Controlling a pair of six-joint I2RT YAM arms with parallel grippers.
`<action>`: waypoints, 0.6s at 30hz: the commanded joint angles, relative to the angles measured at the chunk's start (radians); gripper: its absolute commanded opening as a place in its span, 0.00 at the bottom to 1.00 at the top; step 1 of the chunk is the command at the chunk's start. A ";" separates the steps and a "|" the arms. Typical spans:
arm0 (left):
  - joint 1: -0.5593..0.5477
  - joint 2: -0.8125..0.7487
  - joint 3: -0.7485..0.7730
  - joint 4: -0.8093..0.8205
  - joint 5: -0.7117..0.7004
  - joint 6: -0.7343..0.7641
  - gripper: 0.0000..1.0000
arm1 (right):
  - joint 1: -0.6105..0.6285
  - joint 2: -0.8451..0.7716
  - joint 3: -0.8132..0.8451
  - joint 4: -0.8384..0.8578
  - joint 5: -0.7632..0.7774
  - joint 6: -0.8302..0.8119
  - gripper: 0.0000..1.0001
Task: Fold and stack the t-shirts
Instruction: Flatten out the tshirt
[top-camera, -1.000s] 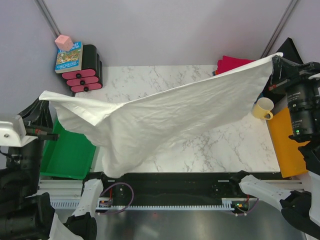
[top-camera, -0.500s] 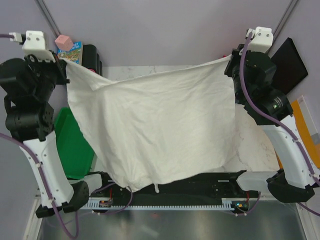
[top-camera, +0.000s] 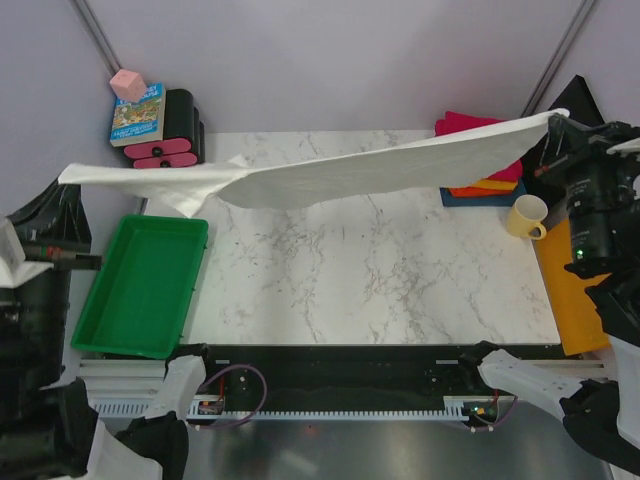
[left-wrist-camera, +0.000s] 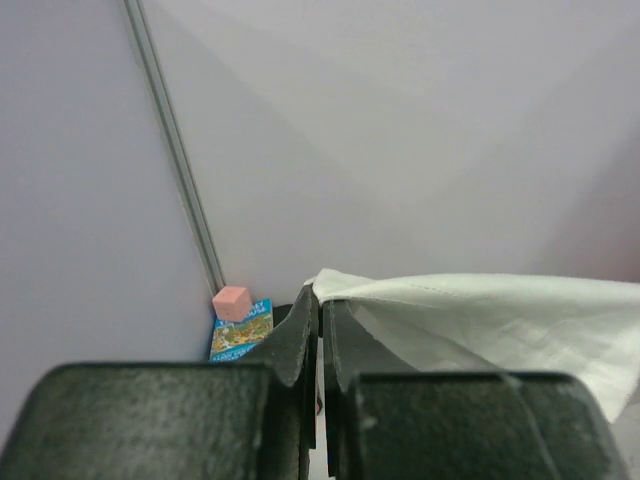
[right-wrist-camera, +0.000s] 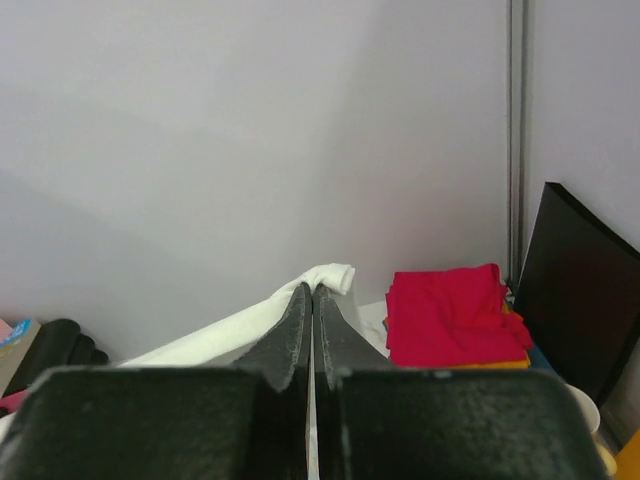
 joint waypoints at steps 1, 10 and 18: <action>0.000 -0.051 -0.010 -0.042 -0.016 0.002 0.02 | -0.001 -0.035 0.001 -0.005 -0.007 -0.025 0.00; -0.085 -0.040 0.128 -0.107 -0.149 0.054 0.02 | -0.001 -0.037 0.088 -0.039 -0.008 -0.019 0.00; -0.117 0.001 -0.072 -0.043 -0.128 0.081 0.02 | 0.000 0.047 0.012 0.001 0.050 0.000 0.00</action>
